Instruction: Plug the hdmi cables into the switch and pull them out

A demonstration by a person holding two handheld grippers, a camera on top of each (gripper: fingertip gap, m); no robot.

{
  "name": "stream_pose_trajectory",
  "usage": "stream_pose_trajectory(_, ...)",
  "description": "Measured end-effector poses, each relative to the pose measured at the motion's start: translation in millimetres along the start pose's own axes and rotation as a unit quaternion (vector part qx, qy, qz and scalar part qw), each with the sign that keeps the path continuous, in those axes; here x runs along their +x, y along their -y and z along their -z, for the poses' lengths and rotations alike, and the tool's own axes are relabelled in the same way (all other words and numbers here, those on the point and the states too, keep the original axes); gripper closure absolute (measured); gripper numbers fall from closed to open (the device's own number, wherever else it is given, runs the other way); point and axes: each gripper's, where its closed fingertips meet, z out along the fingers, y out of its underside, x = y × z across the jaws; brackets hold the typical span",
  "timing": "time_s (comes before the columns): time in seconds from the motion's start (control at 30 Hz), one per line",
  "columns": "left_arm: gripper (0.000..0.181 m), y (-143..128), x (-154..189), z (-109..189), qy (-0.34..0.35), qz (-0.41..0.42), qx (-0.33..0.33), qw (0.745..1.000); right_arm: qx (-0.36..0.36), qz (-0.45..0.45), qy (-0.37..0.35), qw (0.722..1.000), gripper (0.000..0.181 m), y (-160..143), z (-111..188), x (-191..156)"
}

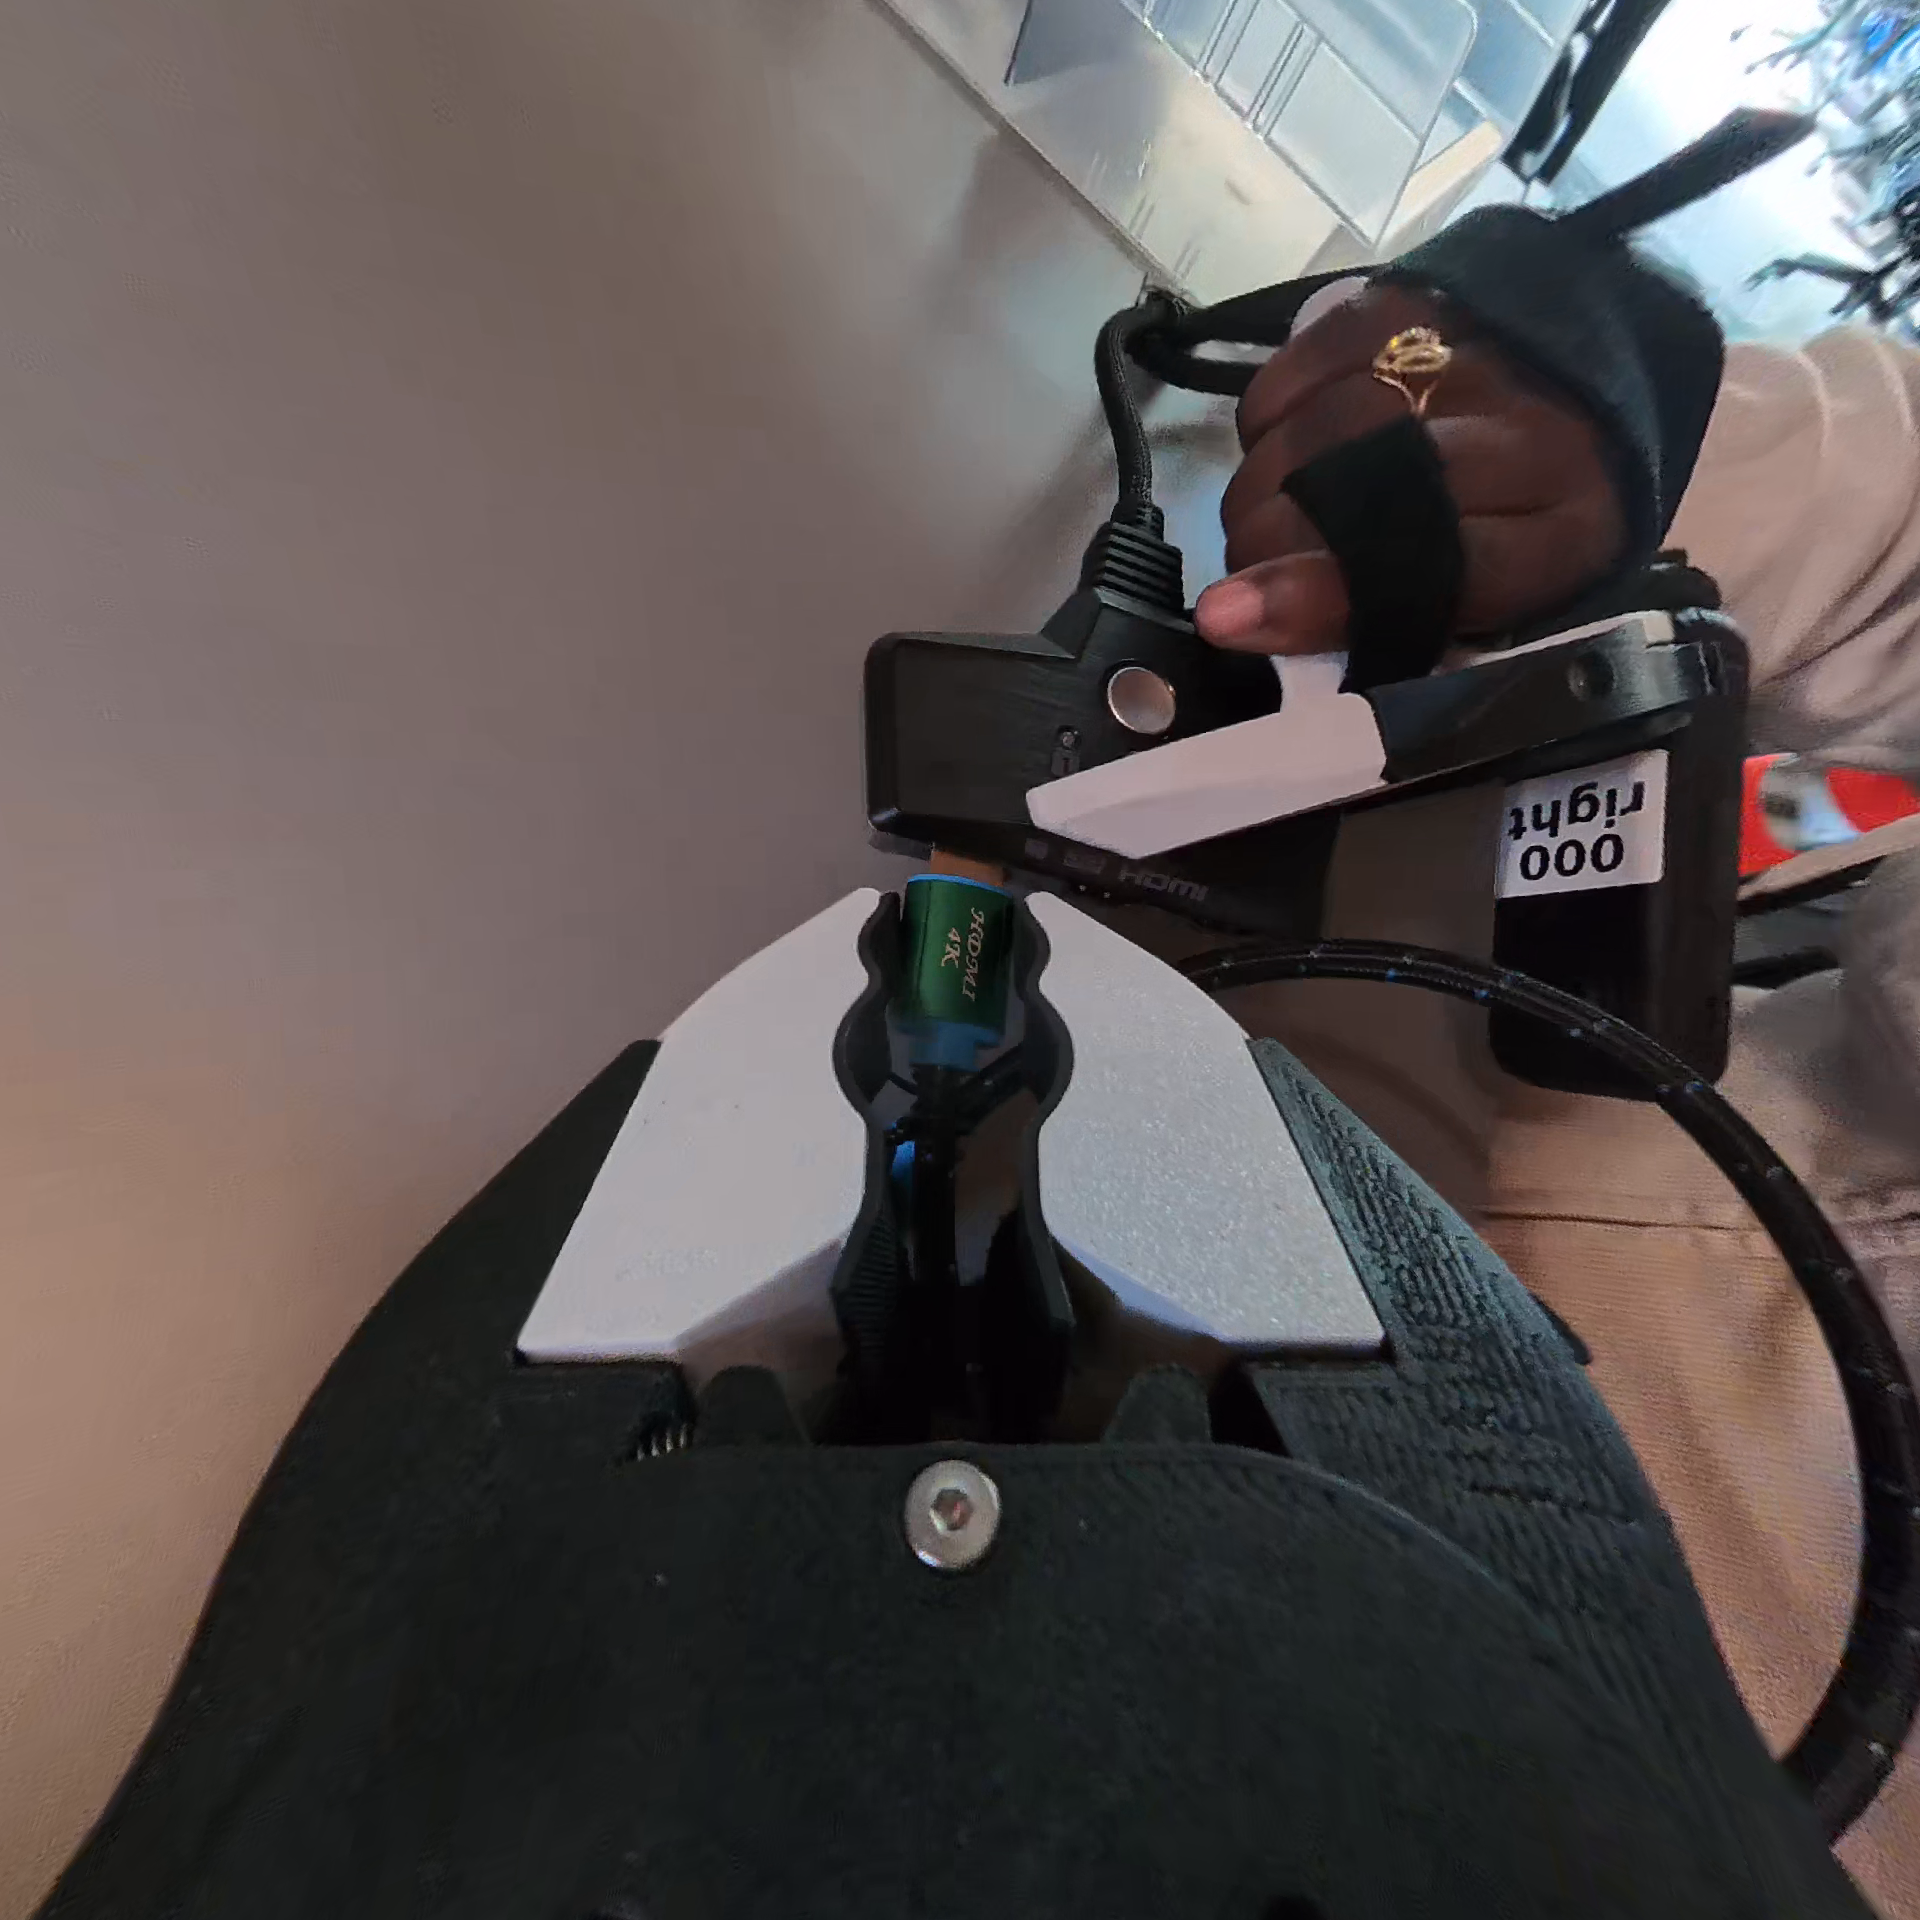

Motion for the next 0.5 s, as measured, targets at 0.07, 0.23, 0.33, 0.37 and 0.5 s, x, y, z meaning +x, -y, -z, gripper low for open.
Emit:
stream_pose_trajectory(0.07, 0.161, 5.1, 0.2, 0.9, 0.019, -0.036, 0.015, 0.999, 0.001, 0.0, 0.001, 1.0, 0.143, -1.9, 0.2, -0.5)
stream_pose_trajectory(0.23, 0.161, 10.8, -2.9, -0.1, 0.068, -0.087, 0.033, 0.993, -0.03, -0.012, 0.03, 0.999, 0.101, -12.4, 2.1, -2.4)
stream_pose_trajectory(0.33, 0.161, 11.3, -9.1, 0.5, 0.097, -0.104, 0.034, 0.989, -0.049, -0.043, 0.095, 0.993, 0.094, -20.3, 13.3, -7.9)
stream_pose_trajectory(0.37, 0.161, 12.1, -10.9, 1.2, 0.107, -0.11, 0.035, 0.987, -0.061, -0.057, 0.121, 0.989, 0.094, -23.5, 19.8, -10.9)
stream_pose_trajectory(0.5, 0.162, 11.7, -19.1, 2.9, 0.165, -0.175, 0.025, 0.97, -0.104, -0.249, 0.224, 0.936, 0.093, -26.6, 51.4, -7.2)
